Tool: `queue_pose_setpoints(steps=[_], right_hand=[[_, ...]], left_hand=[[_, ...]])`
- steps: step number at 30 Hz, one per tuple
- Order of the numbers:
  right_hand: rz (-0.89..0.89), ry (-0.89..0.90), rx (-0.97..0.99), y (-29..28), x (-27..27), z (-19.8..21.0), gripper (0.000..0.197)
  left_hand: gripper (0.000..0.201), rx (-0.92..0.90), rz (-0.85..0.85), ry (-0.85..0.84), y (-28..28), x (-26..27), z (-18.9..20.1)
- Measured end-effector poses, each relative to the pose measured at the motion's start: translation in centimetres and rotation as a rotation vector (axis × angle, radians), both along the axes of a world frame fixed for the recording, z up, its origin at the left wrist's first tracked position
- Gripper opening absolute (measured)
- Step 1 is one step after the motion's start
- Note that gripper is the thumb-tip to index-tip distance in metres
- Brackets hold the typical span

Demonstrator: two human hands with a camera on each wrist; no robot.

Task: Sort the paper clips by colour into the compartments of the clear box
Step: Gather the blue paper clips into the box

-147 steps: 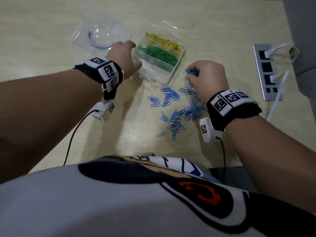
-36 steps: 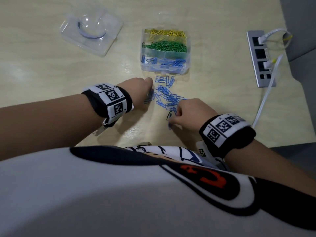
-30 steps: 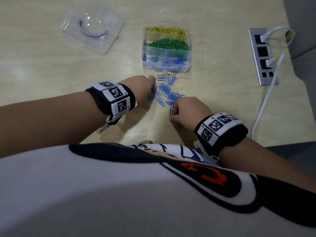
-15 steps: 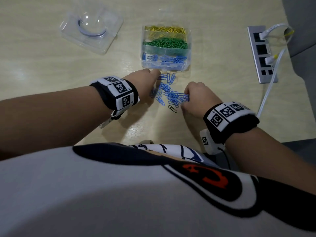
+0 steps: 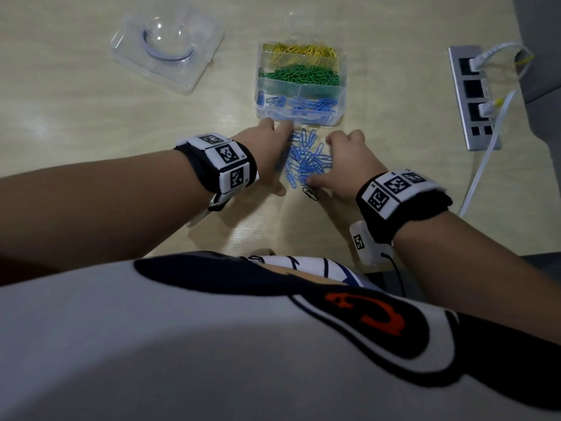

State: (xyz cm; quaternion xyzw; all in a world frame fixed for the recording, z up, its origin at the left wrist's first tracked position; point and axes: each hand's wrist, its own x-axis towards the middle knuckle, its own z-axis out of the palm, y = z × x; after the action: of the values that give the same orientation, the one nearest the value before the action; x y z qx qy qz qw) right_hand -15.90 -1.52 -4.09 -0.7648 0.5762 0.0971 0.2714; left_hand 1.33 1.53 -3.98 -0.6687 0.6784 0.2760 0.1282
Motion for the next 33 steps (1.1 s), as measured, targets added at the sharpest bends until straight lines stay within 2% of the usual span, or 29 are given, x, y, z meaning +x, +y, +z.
queue_pose_setpoints(steps=[3,8,10,18,24,29,33], right_hand=[[0.096,-0.087,-0.007,0.0,0.9,-0.4,0.077],[0.223,-0.096,-0.087,-0.7,1.9,-0.8,0.04],[0.277,-0.084,-0.133,-0.9,1.9,-1.0,0.032],[0.398,-0.031,-0.254,-0.9,2.0,-1.2,0.024],[0.37,-0.078,-0.288,-2.3,2.1,0.6,0.024],[0.156,-0.26,-0.397,-4.4,2.7,2.6,0.022],[0.134,-0.224,-0.387,-5.6,3.2,3.4,0.031]], left_hand=[[0.107,-0.037,0.011,0.032,-0.3,-0.5,-0.1],[0.076,-0.059,0.015,0.032,-0.9,-0.6,-0.1],[0.065,-0.076,0.02,0.048,-1.1,-0.5,-0.3],[0.023,-0.103,-0.04,0.019,-1.9,-0.3,-0.4],[0.019,-0.171,-0.061,0.037,-2.2,0.6,0.8],[0.018,-0.35,0.014,0.088,-3.9,1.5,2.7],[0.024,-0.396,0.059,0.084,-5.9,2.1,3.6]])
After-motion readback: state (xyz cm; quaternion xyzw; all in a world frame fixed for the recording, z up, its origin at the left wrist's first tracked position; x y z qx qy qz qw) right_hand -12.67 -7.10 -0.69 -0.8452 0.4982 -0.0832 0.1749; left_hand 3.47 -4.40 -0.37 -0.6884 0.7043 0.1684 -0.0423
